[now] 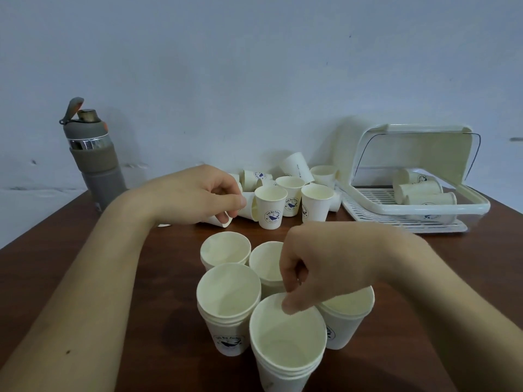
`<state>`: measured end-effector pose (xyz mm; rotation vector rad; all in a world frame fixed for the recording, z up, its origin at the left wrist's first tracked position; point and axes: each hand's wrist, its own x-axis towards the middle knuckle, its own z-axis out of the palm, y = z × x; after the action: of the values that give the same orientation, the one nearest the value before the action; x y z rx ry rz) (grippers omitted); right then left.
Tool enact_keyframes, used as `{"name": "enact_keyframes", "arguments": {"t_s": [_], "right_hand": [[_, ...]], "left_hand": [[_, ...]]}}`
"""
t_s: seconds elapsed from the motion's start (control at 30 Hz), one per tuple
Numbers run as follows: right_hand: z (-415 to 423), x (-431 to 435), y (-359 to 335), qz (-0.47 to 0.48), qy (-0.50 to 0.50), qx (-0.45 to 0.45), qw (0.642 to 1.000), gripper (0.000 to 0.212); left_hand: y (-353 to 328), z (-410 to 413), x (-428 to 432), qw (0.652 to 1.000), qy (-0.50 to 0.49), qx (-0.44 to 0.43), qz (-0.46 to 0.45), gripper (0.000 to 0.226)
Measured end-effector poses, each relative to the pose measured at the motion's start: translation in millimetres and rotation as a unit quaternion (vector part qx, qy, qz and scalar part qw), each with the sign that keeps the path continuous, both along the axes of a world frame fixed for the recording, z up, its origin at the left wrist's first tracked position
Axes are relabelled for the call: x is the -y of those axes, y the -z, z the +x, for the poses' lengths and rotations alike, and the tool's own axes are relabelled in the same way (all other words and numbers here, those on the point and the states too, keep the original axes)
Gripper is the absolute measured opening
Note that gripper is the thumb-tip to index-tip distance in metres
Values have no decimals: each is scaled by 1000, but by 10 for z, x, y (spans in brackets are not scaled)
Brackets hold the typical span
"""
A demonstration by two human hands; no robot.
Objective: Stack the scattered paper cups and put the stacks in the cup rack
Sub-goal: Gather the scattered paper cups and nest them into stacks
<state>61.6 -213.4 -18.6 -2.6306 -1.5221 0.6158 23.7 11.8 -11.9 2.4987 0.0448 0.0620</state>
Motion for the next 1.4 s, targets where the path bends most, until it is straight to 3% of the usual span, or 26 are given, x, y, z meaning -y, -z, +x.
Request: {"name": "enact_keyframes", "arguments": {"t_s": [0.3,0.47,0.6,0.73,0.8,0.93,1.17,1.4], "right_hand": [[52,4,41,-2,22,84,996,24],[98,27,10,12,44,74,996,37],[343,120,-53,110,97,92,985,39],[894,194,183,237,185,182,936,20],[1134,205,388,261,214,200,920,34],[1362,172,685,266,220,186,920,55],[1460,172,778,211,227,174,935,29],[1444,127,757,211,224,182,934,34]], "left_hand": [[-8,7,9,1000,3,0,-5,17],[37,43,1,1000,2,-1,-9,16],[120,131,-30,999,-13,26,-16,17],[259,262,-96,994,-57,67,-68,16],[358,321,-136,989,-87,81,-89,19],[564,466,-208,985,-114,109,-67,21],[729,743,-35,995,3,97,-30,26],[785,857,-57,997,51,39,-43,33]]}}
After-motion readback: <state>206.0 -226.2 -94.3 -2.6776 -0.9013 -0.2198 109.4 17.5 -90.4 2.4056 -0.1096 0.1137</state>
